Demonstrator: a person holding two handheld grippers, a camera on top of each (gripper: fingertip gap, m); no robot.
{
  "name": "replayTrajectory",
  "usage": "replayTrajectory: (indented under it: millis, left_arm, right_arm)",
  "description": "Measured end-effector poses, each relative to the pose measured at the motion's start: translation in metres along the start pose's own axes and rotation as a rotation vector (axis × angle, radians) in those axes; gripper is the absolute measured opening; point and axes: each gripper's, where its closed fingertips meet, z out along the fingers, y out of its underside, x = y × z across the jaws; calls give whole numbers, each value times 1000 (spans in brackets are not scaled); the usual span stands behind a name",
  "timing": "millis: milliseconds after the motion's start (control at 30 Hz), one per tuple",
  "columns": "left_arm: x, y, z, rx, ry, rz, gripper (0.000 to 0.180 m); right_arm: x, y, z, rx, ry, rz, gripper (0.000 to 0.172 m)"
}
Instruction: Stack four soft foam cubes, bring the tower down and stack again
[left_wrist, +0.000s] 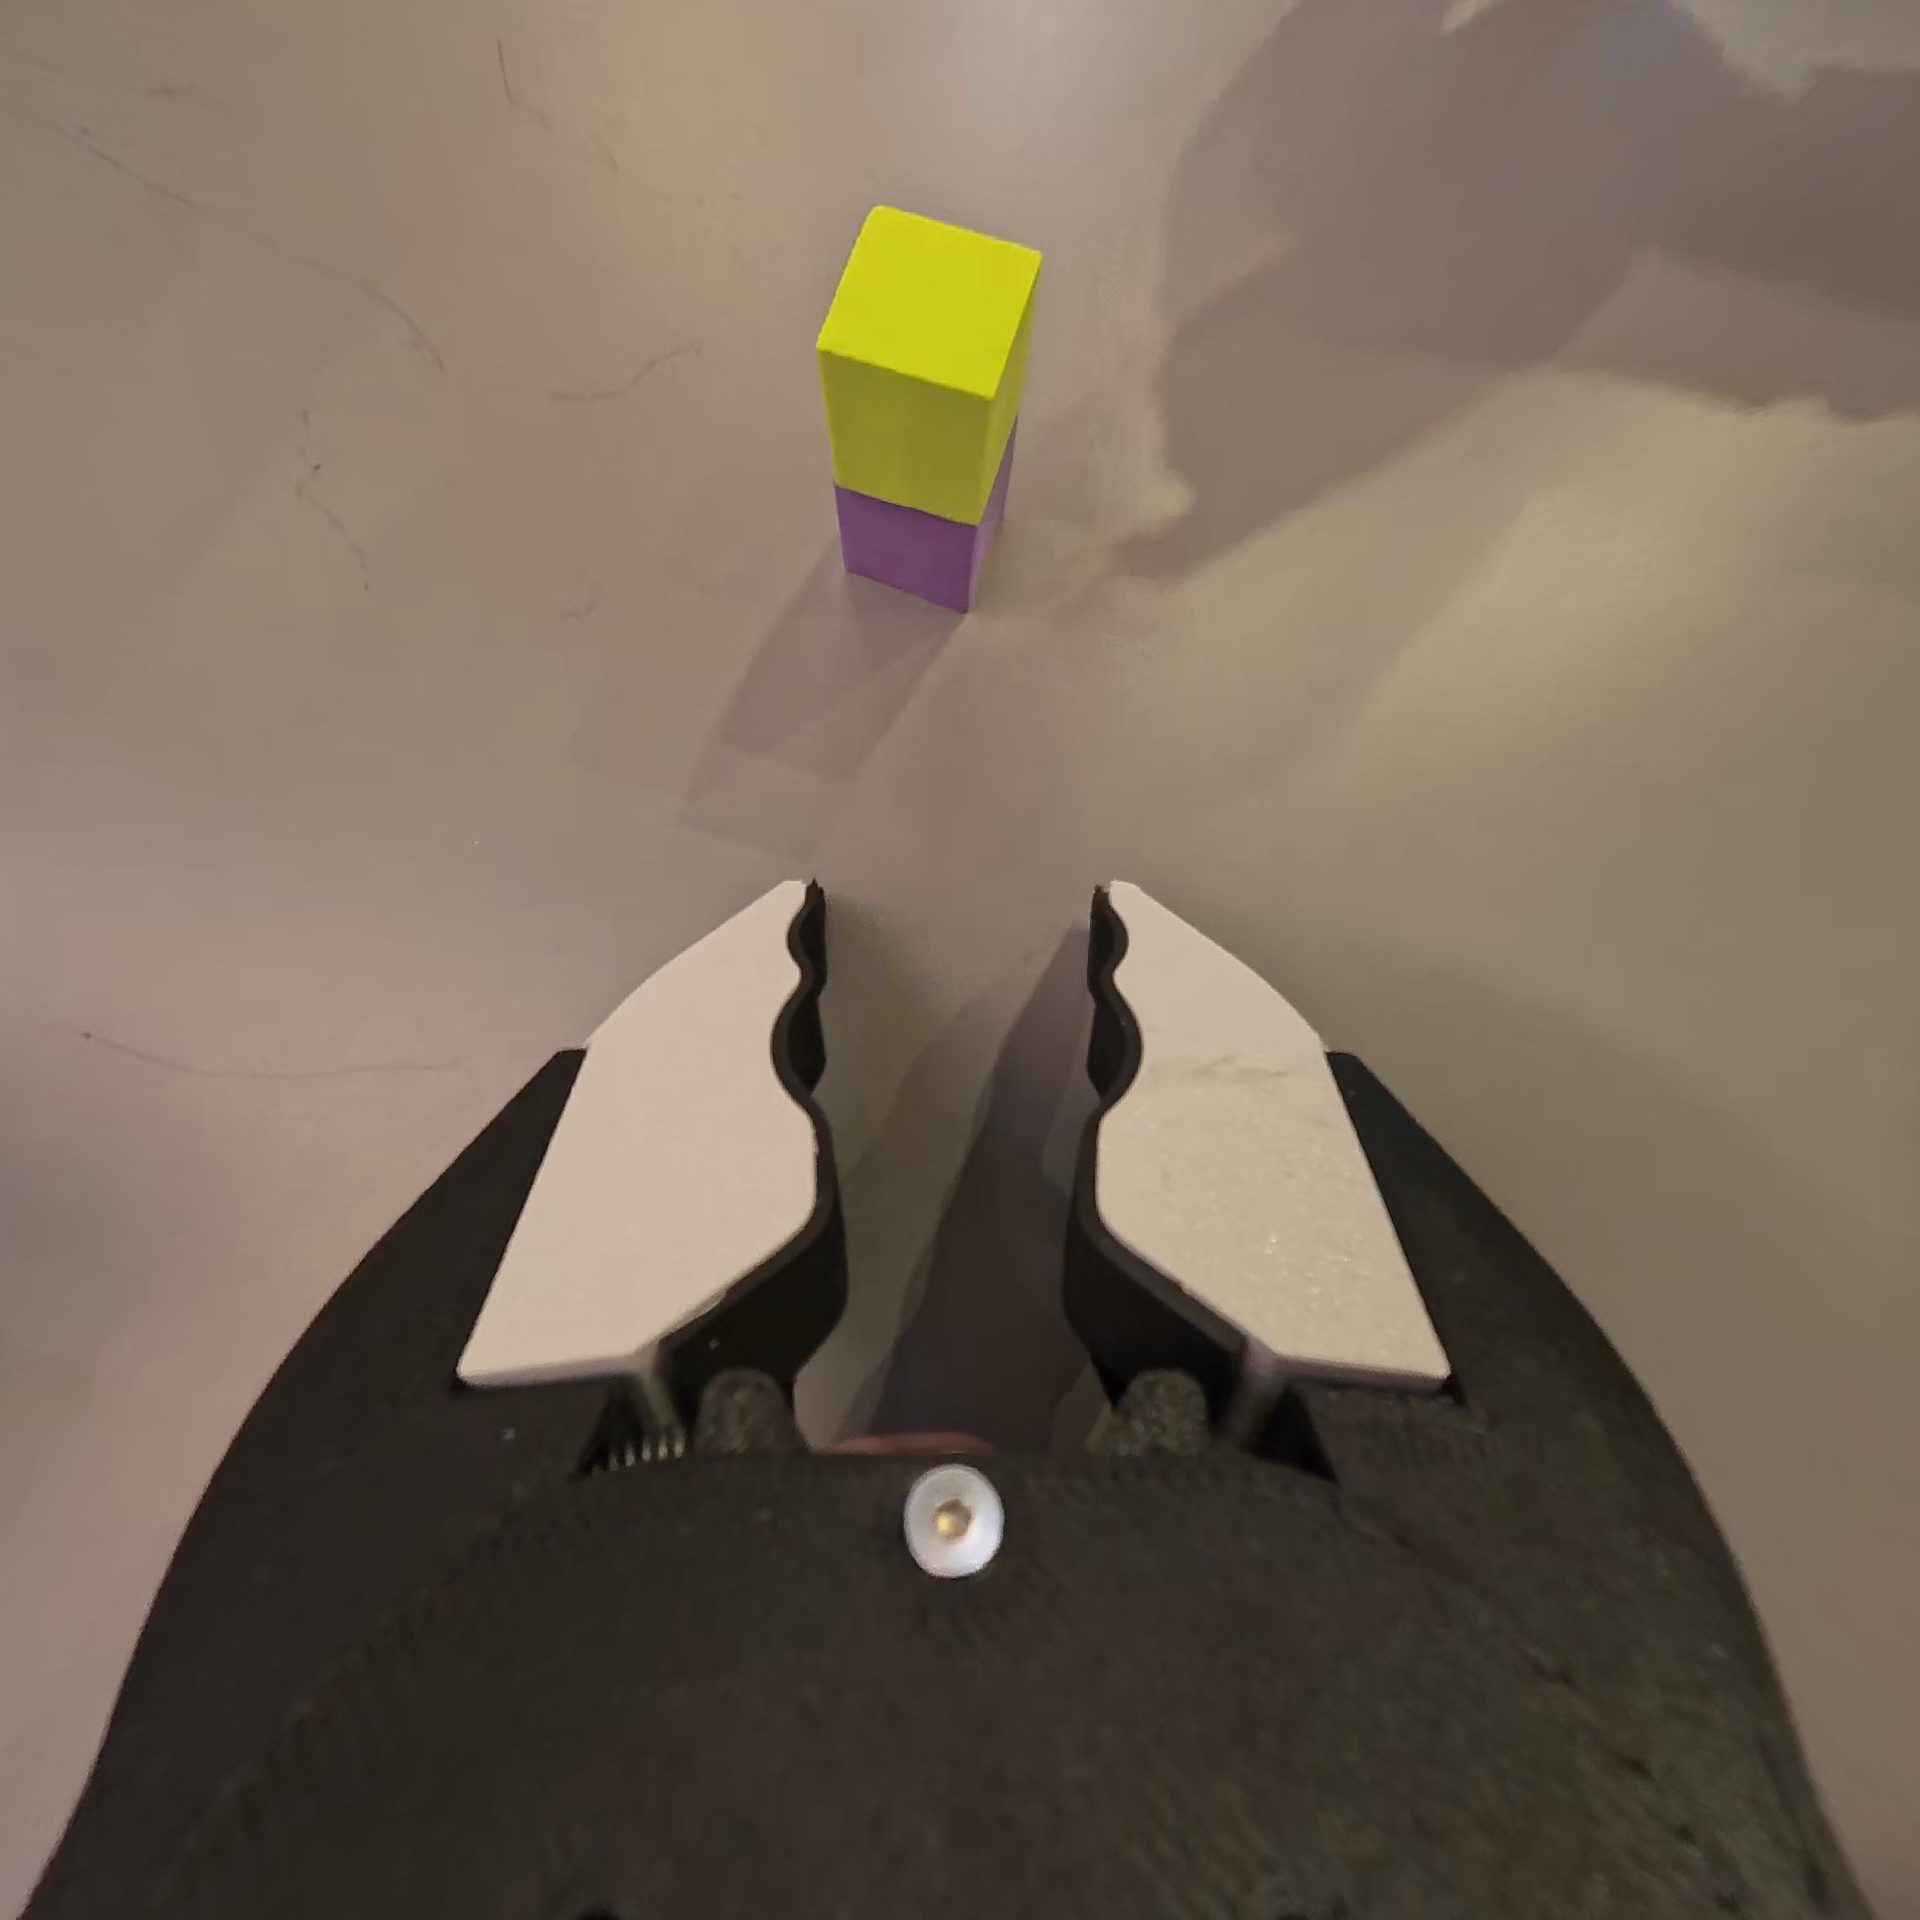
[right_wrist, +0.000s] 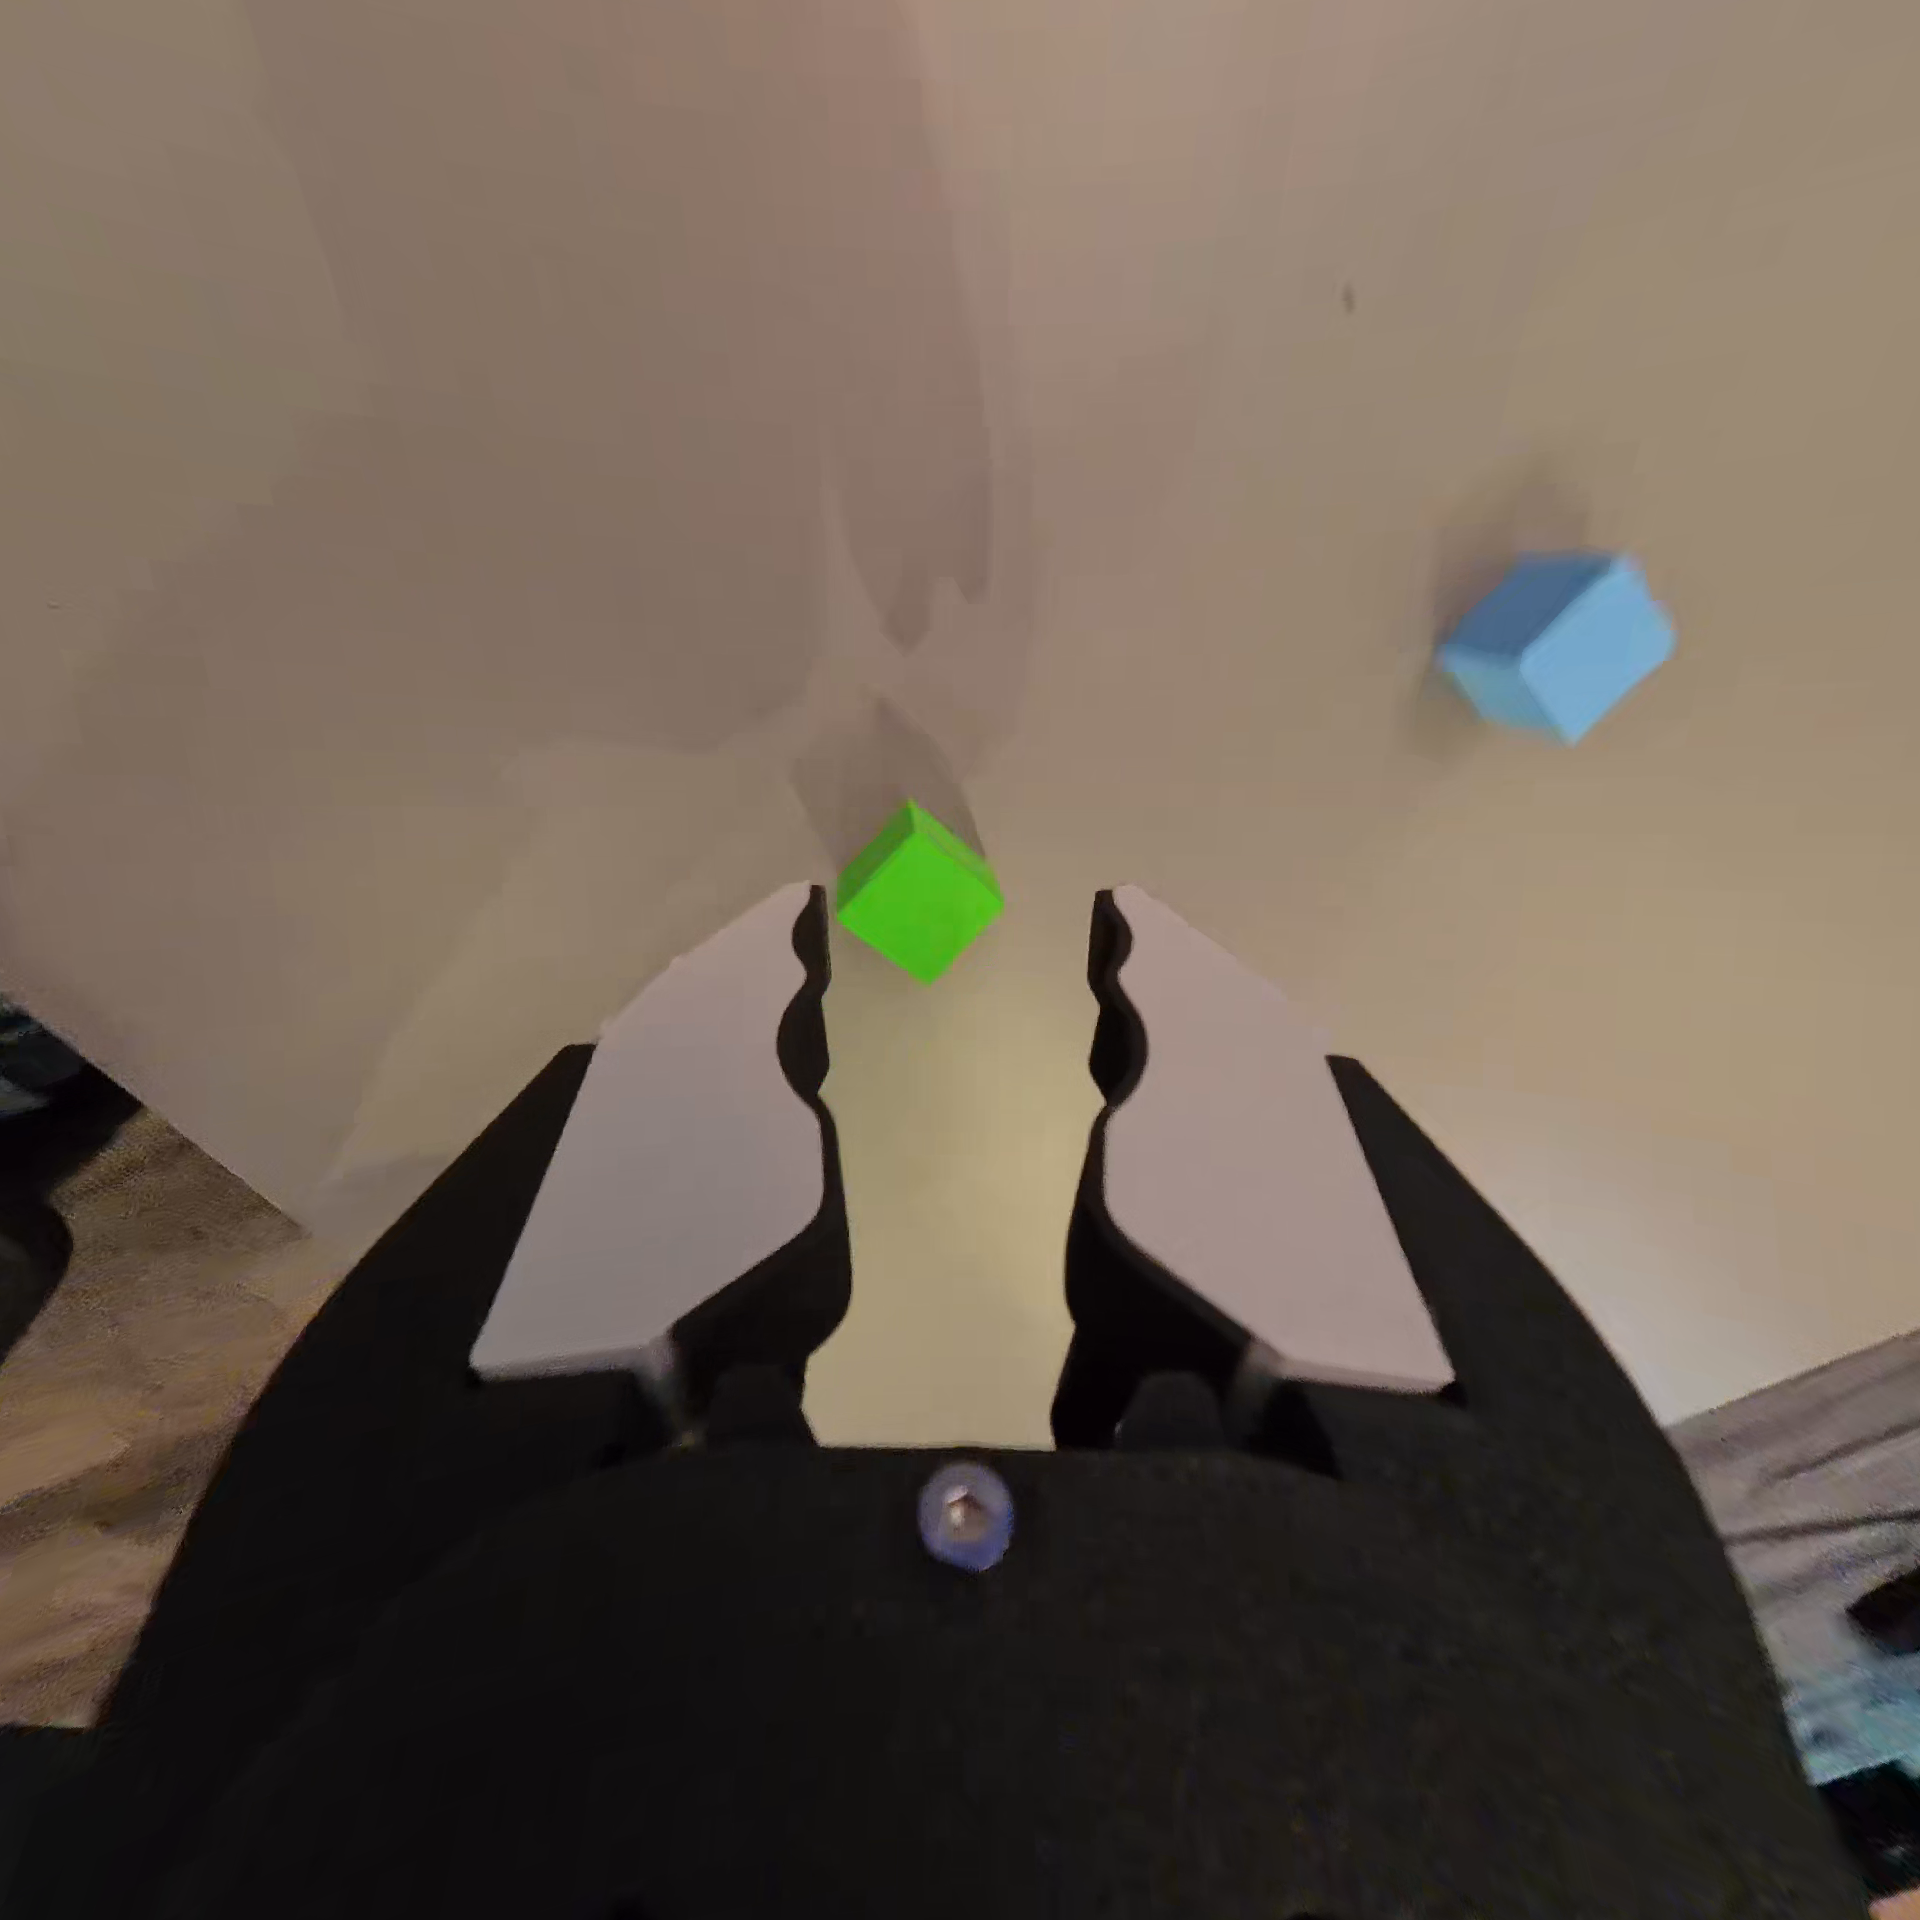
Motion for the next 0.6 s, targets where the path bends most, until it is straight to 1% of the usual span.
replayTrajectory:
  millis: [100,233,400,433,533,600]
  left_arm:
    - [-1,0,0,0,-5,-2,47]
    - [-1,0,0,1,-2,-6,46]
    - [0,0,0,1,0,-5,47]
    - [0,0,0,1,1,-5,47]
    - [0,0,0,2,5,-5,48]
    - [0,0,0,2,7,-5,48]
  right_arm:
    - [3,20,4,-19,-9,215,47]
    - [-4,28,15,-13,-53,422,46]
    - [-10,11,20,48,-100,538,43]
    - [-10,10,21,47,-99,550,39]
    - [-12,16,31,-26,-78,551,29]
    - [-11,16,32,-40,-66,529,28]
